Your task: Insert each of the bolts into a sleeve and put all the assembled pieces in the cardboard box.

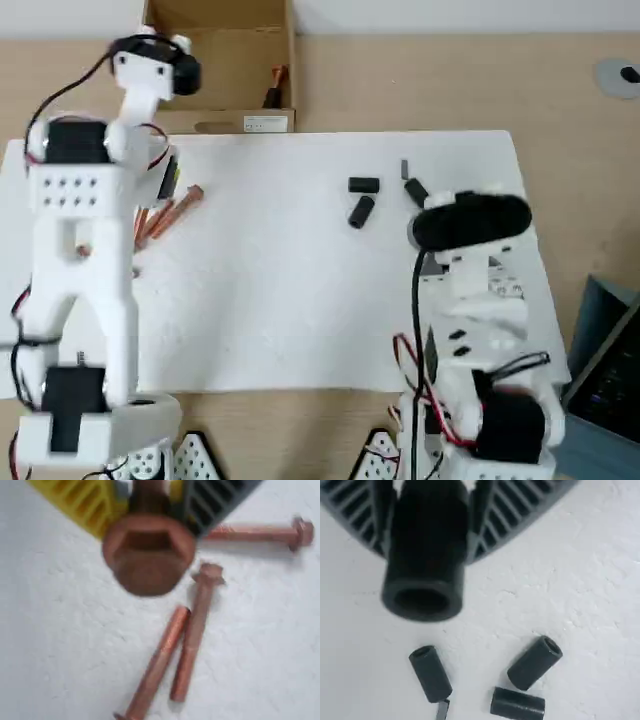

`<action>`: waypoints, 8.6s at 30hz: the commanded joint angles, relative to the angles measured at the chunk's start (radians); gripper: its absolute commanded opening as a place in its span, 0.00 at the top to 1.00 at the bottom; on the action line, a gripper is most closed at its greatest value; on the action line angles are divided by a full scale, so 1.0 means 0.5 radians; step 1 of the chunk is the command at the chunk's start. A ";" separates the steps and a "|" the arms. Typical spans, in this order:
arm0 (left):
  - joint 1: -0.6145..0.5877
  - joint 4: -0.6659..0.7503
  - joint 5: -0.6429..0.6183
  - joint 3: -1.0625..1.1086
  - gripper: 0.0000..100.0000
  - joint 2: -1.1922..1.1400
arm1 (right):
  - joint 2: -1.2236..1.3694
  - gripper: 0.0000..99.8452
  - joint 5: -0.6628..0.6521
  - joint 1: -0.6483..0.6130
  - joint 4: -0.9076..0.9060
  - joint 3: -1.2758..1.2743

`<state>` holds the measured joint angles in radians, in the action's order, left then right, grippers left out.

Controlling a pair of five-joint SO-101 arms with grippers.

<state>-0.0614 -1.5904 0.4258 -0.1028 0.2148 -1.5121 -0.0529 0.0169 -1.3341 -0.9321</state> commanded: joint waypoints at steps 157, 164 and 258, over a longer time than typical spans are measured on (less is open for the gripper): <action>-0.049 1.028 -0.951 3.437 1.00 3.218 | -0.063 0.99 0.399 -1.339 0.635 -0.318; -0.049 1.028 -0.951 3.486 1.00 3.218 | 0.781 0.99 0.399 -1.336 0.893 0.232; -0.049 1.025 -0.964 3.486 1.00 3.218 | 4.899 0.88 -0.491 -0.974 -0.307 5.200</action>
<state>-0.0783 -1.0825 -0.0560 1.6448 1.8136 1.0579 -0.2984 -0.4910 -1.4093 1.6180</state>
